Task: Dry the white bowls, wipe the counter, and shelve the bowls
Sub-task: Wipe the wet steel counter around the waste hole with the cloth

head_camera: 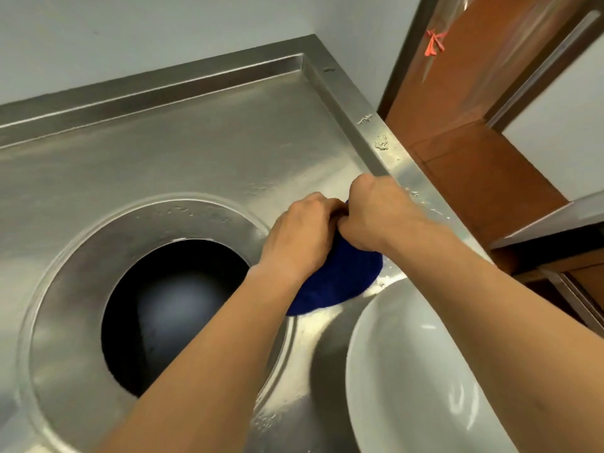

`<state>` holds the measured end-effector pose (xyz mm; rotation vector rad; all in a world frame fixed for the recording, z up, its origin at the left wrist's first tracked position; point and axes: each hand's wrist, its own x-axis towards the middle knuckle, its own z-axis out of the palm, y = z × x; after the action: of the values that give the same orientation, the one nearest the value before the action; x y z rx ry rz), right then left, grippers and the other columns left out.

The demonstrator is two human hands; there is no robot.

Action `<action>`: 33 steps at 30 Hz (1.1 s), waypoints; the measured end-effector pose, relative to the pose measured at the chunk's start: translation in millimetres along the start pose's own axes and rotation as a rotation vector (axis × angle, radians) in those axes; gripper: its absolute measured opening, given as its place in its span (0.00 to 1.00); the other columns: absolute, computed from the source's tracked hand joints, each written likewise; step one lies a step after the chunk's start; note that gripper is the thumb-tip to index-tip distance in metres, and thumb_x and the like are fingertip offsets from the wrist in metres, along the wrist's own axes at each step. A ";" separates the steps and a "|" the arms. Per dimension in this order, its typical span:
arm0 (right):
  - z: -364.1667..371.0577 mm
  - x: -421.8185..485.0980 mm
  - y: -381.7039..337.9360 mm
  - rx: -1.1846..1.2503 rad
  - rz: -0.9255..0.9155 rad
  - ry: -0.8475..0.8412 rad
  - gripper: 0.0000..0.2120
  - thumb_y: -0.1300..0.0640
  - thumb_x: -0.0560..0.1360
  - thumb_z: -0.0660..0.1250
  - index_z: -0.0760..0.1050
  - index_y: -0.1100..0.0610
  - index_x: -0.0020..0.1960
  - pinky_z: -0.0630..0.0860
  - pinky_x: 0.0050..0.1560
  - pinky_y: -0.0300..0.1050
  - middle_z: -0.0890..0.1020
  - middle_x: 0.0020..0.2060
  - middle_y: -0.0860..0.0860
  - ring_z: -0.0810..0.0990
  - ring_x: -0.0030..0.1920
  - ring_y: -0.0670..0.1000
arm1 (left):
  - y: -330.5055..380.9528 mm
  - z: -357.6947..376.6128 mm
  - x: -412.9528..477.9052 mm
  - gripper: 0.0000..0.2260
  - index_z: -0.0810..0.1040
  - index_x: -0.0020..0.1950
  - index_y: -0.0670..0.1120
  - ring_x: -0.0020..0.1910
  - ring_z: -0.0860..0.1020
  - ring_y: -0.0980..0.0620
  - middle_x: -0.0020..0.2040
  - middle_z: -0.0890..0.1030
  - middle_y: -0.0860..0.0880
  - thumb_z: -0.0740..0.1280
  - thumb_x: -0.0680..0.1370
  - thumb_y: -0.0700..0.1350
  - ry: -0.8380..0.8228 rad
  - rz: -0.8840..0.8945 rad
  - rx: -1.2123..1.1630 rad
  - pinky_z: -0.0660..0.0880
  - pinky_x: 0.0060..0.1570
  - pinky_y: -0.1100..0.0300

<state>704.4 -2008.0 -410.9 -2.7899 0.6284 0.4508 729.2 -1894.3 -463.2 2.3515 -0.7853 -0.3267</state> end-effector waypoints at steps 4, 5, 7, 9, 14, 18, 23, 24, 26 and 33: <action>14.0 -29.4 -28.2 -0.003 0.025 -0.075 0.15 0.62 0.73 0.67 0.61 0.57 0.37 0.62 0.27 0.41 0.76 0.49 0.61 0.73 0.36 0.55 | -14.7 -5.8 -46.1 0.12 0.83 0.54 0.45 0.47 0.80 0.40 0.50 0.81 0.44 0.61 0.80 0.35 0.015 -0.010 0.023 0.71 0.41 0.50; 18.1 -36.3 -36.6 -0.012 0.025 -0.106 0.14 0.63 0.73 0.67 0.62 0.57 0.37 0.62 0.26 0.41 0.77 0.51 0.62 0.72 0.34 0.53 | -18.8 -7.2 -58.1 0.12 0.83 0.53 0.45 0.44 0.79 0.41 0.49 0.80 0.44 0.61 0.80 0.35 0.024 -0.021 0.025 0.69 0.40 0.52; 24.6 -50.8 -53.8 -0.023 0.015 -0.159 0.11 0.66 0.72 0.66 0.63 0.59 0.39 0.63 0.25 0.41 0.78 0.54 0.63 0.70 0.32 0.51 | -26.3 -12.4 -85.3 0.12 0.80 0.47 0.48 0.40 0.75 0.45 0.43 0.75 0.50 0.61 0.80 0.34 0.032 -0.048 0.005 0.66 0.39 0.52; 28.5 -70.3 -72.5 -0.031 -0.005 -0.209 0.10 0.67 0.72 0.67 0.66 0.59 0.39 0.65 0.26 0.41 0.79 0.54 0.63 0.72 0.33 0.51 | -31.8 -20.7 -113.9 0.20 0.69 0.37 0.59 0.37 0.72 0.47 0.37 0.69 0.57 0.61 0.79 0.35 0.031 -0.072 -0.025 0.66 0.37 0.53; 66.0 -142.7 -101.9 -0.008 -0.088 -0.231 0.14 0.60 0.74 0.70 0.67 0.54 0.36 0.67 0.30 0.42 0.76 0.43 0.58 0.74 0.34 0.54 | -58.1 -38.3 -192.0 0.20 0.66 0.34 0.59 0.36 0.77 0.47 0.35 0.77 0.53 0.62 0.80 0.38 -0.150 -0.151 -0.052 0.72 0.37 0.51; 100.4 -190.2 -110.5 0.327 -0.139 -0.260 0.04 0.54 0.74 0.70 0.77 0.54 0.44 0.78 0.44 0.45 0.82 0.45 0.52 0.81 0.46 0.53 | -80.7 -59.2 -248.3 0.08 0.82 0.50 0.56 0.40 0.80 0.60 0.44 0.85 0.56 0.64 0.85 0.48 -0.220 -0.268 -0.137 0.73 0.38 0.70; 104.7 -233.7 -142.6 0.956 -0.110 -0.212 0.17 0.62 0.72 0.72 0.80 0.43 0.55 0.82 0.51 0.42 0.86 0.50 0.41 0.83 0.51 0.41 | -99.4 -115.7 -301.9 0.05 0.78 0.52 0.61 0.43 0.81 0.64 0.42 0.83 0.63 0.67 0.82 0.59 0.006 -0.432 -0.356 0.73 0.40 0.73; 101.8 -242.6 -152.5 1.028 -0.136 -0.194 0.19 0.62 0.72 0.72 0.80 0.41 0.55 0.83 0.50 0.41 0.86 0.50 0.40 0.84 0.51 0.41 | -100.2 -130.7 -314.5 0.06 0.78 0.53 0.62 0.45 0.82 0.66 0.45 0.83 0.66 0.68 0.80 0.62 0.036 -0.460 -0.454 0.73 0.41 0.74; 96.0 -258.1 -169.0 1.122 -0.190 -0.152 0.20 0.61 0.71 0.72 0.80 0.38 0.55 0.82 0.50 0.38 0.86 0.51 0.38 0.84 0.52 0.41 | -95.9 -155.8 -336.1 0.10 0.78 0.55 0.65 0.46 0.84 0.67 0.49 0.82 0.73 0.70 0.77 0.66 -0.012 -0.496 -0.692 0.76 0.42 0.74; 83.9 -286.9 -209.8 1.311 -0.112 -0.173 0.19 0.56 0.67 0.72 0.83 0.40 0.55 0.82 0.44 0.39 0.88 0.49 0.42 0.86 0.49 0.43 | -98.1 -203.0 -388.5 0.39 0.71 0.68 0.70 0.59 0.80 0.61 0.65 0.72 0.70 0.77 0.57 0.70 -0.125 -0.481 -0.473 0.80 0.52 0.65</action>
<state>531.8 -1691.4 -352.9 -1.5063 0.4536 0.1357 549.2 -1496.9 -356.1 2.0465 -0.1499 -0.7766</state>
